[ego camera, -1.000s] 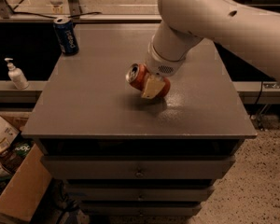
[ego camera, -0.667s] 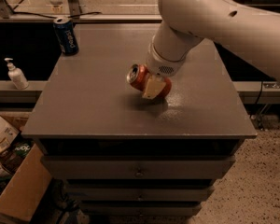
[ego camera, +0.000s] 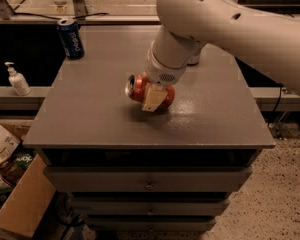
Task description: Knock coke can over
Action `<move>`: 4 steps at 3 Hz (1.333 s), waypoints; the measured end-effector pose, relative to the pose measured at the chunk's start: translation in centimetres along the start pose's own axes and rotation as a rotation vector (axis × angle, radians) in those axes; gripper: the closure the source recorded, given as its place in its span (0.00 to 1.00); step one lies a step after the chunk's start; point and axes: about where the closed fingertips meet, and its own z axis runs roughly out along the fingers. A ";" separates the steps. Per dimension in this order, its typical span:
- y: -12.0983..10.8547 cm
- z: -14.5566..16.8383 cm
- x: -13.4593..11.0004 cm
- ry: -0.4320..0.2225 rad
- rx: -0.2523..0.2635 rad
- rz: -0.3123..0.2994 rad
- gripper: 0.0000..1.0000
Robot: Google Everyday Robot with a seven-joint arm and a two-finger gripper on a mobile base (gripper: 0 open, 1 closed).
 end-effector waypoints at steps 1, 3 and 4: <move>0.4 0.2 -0.7 -0.009 -0.010 -0.009 0.00; 0.6 0.1 -0.5 -0.055 -0.023 0.053 0.00; 0.5 -0.3 2.0 -0.133 -0.025 0.221 0.00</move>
Offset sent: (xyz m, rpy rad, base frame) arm -0.0099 0.0139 -0.0015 0.0122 0.0174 0.0259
